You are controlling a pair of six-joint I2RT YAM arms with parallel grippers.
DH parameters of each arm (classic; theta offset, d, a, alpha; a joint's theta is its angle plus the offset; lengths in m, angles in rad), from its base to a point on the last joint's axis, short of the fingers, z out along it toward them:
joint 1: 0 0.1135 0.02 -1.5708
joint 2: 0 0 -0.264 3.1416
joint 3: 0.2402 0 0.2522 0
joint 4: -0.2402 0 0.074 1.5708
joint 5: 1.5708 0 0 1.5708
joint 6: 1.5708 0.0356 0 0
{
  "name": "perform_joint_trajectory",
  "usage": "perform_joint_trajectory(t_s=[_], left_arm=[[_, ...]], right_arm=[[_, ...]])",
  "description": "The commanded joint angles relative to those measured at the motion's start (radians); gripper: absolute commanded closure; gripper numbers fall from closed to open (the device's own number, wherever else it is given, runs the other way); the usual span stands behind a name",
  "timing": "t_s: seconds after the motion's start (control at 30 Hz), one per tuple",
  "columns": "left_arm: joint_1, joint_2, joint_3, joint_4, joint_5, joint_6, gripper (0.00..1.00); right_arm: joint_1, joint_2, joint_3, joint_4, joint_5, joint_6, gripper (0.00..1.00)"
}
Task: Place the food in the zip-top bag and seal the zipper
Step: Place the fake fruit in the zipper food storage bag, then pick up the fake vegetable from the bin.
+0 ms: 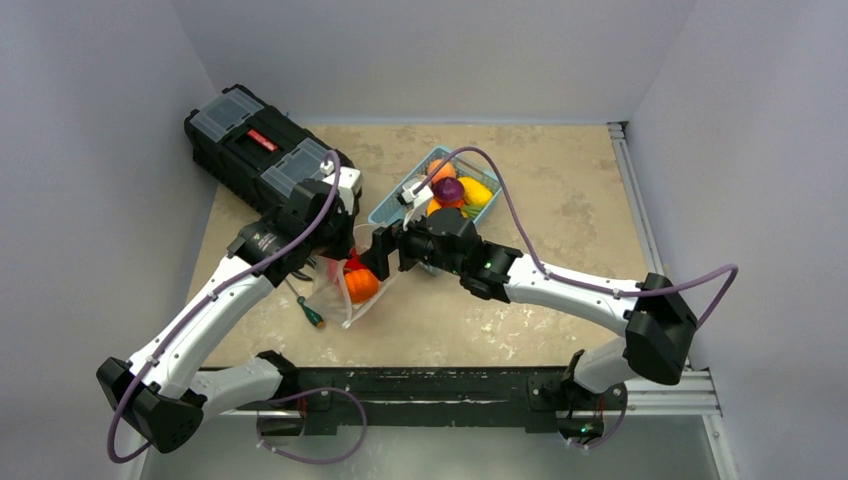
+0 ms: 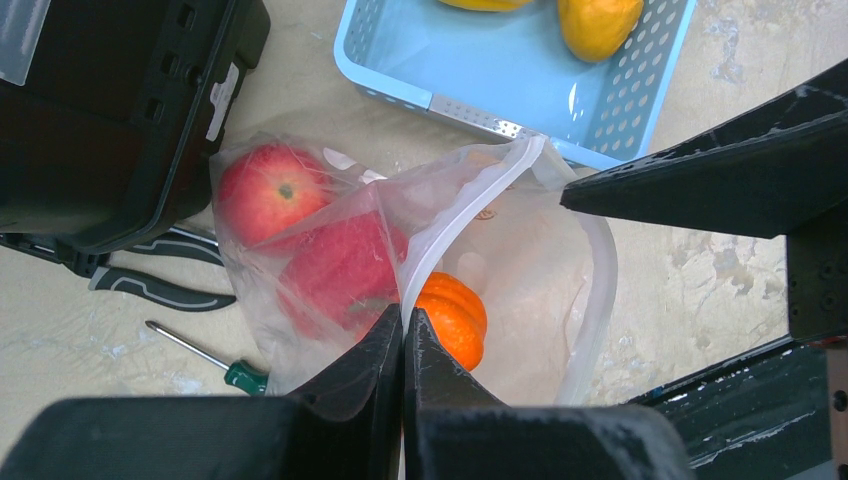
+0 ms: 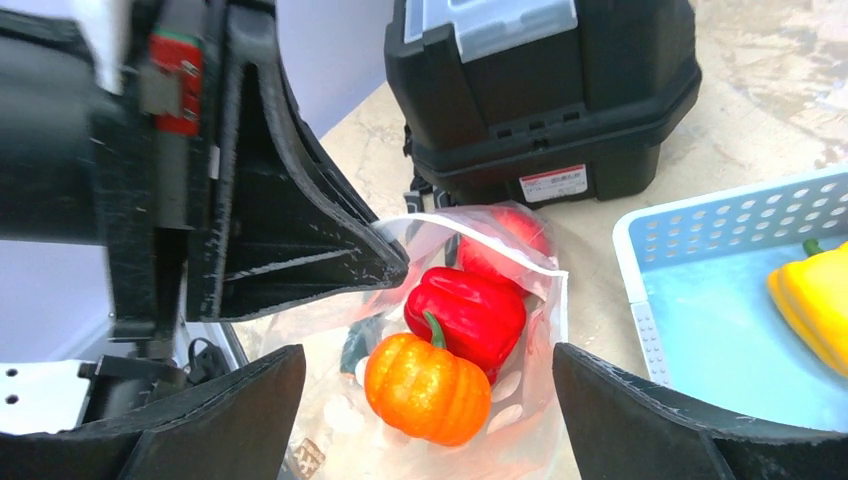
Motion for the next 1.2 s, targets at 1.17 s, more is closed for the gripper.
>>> perform_joint_trajectory(t_s=[1.17], left_arm=[[0.007,0.015,-0.001,0.036,0.013,-0.005,1.00]], right_arm=[[-0.392,0.243,0.320,-0.306,0.293,0.020,0.01]])
